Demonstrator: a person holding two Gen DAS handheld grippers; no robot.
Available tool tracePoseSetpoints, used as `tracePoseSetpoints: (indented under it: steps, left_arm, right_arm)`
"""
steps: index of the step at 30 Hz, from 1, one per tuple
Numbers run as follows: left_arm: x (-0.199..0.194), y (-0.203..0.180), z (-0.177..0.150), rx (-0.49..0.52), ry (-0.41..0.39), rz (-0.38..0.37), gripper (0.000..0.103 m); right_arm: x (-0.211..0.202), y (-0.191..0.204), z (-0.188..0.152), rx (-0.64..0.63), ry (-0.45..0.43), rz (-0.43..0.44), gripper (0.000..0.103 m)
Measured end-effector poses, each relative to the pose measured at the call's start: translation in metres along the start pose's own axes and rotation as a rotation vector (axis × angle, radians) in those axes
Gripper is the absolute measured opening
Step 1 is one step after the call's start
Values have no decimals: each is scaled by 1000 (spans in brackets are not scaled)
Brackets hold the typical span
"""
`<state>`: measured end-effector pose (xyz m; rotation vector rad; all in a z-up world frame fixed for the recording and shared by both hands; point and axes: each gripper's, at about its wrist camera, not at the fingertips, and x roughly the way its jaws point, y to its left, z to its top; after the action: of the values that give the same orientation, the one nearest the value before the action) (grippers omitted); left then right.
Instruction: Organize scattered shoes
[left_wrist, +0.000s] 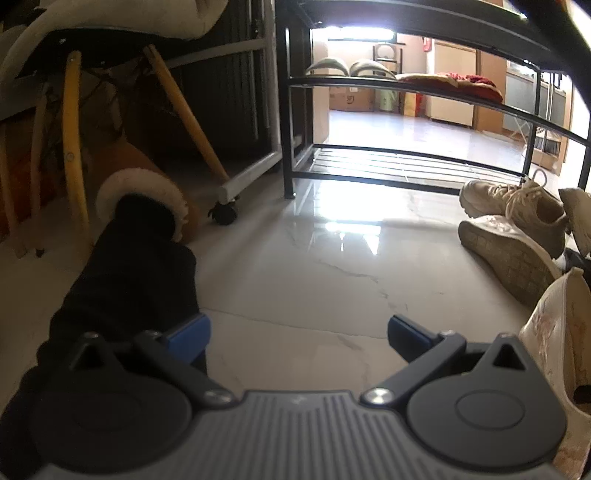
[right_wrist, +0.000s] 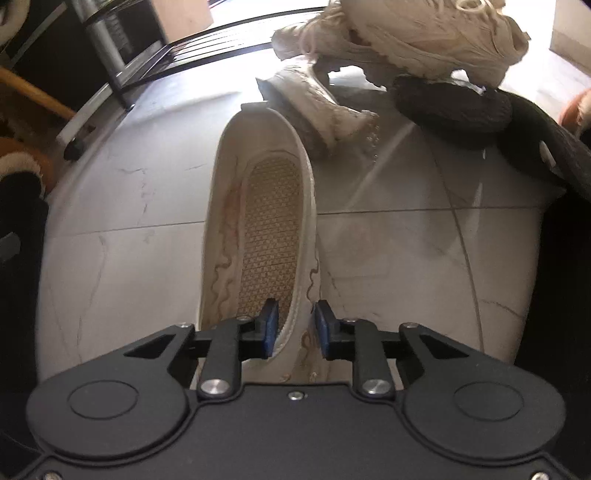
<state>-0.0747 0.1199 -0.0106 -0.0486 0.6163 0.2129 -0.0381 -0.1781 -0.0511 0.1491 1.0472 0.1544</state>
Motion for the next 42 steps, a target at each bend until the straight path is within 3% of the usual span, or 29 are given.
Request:
tracePoseSetpoints:
  steps: [7, 12, 15, 19, 25, 29, 35, 38, 40, 42]
  left_arm:
    - [-1, -4, 0, 28, -7, -3, 102]
    - [-1, -2, 0, 18, -1, 8, 102]
    - [-1, -3, 0, 25, -4, 17, 102]
    - [-1, -12, 6, 57, -24, 28, 102]
    - [-5, -34, 38, 96, -118, 24, 102]
    - [-11, -52, 57, 150, -189, 24, 102]
    - [-26, -73, 65, 307, -342, 62, 102]
    - [-30, -83, 59, 459, -428, 119, 102]
    - [-22, -92, 50, 630, -495, 228, 103]
    - [-9, -93, 49, 702, -495, 333, 103]
  right_arm:
    - [-2, 3, -4, -18, 4, 0, 22]
    - [-10, -6, -1, 48, -14, 12, 26]
    - [-32, -11, 5, 92, -100, 28, 35]
    - [-72, -1, 11, 64, -240, 178, 74]
    - [-117, 42, 12, -127, -413, 388, 84]
    - [-130, 58, 9, -204, -473, 411, 88]
    - [-130, 30, 8, -111, -495, 340, 88]
    - [-129, 16, 8, -65, -506, 305, 88]
    - [-129, 6, 8, -34, -513, 281, 88]
    - [-129, -3, 7, -4, -520, 259, 88]
